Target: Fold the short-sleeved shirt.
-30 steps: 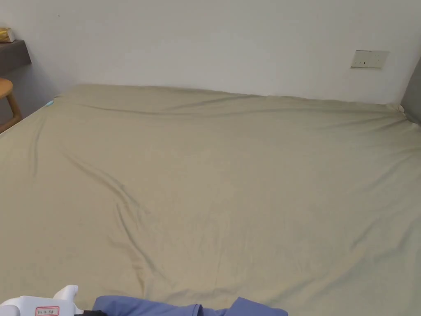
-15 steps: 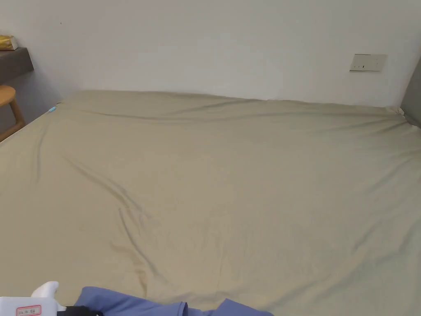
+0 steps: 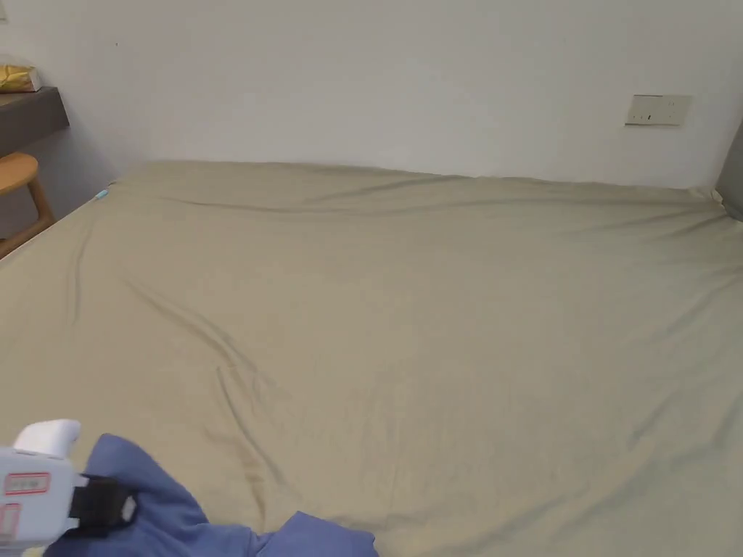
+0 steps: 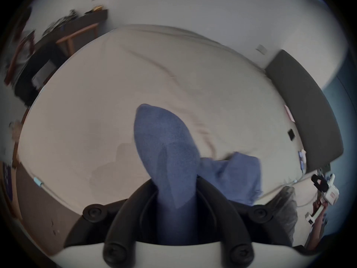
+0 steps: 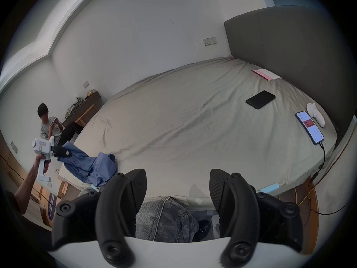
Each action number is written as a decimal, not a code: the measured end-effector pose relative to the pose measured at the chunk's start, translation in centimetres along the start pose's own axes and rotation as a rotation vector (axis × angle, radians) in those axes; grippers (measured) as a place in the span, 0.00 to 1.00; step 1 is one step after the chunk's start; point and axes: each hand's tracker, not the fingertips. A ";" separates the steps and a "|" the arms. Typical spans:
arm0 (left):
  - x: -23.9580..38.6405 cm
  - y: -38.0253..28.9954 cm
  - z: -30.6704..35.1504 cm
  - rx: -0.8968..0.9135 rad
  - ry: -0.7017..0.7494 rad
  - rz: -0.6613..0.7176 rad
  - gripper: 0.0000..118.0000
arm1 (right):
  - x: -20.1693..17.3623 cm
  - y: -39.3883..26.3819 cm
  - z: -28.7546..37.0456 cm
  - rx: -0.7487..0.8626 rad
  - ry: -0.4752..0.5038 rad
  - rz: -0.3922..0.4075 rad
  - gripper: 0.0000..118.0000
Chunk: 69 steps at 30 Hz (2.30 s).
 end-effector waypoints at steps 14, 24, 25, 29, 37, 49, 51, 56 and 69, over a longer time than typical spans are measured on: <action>15.1 -5.7 -15.3 -0.219 -0.188 -0.184 0.13 | 0.3 -0.6 1.4 0.004 -0.028 0.008 0.63; 12.4 -3.4 -7.8 0.092 -0.321 0.005 0.98 | 1.9 -0.7 2.3 0.034 -0.041 -0.052 0.63; 12.2 -3.0 -6.5 0.161 -0.264 0.020 0.98 | 1.9 -0.8 2.3 0.037 -0.037 -0.060 0.63; 12.0 -3.7 -5.5 0.221 -0.087 0.084 0.83 | 1.8 -1.3 2.0 0.035 -0.026 -0.070 0.63; 20.0 -8.8 -15.7 0.011 -0.105 -0.085 0.29 | 1.7 -2.0 1.9 0.020 -0.024 -0.064 0.63; 20.9 -10.1 -13.4 0.103 -0.247 -0.012 0.30 | 2.5 -1.4 3.4 0.055 -0.057 -0.112 0.63; 18.7 -8.6 -10.6 0.194 -0.258 0.033 0.30 | 1.9 -1.0 3.4 0.069 -0.049 -0.108 0.63; 12.0 -5.5 -0.6 0.413 -0.185 0.076 0.33 | -1.8 1.3 2.6 0.122 -0.043 0.034 0.63; 2.3 -9.7 10.1 0.555 -0.043 0.251 1.00 | -15.2 4.7 -1.2 0.233 0.249 0.281 0.63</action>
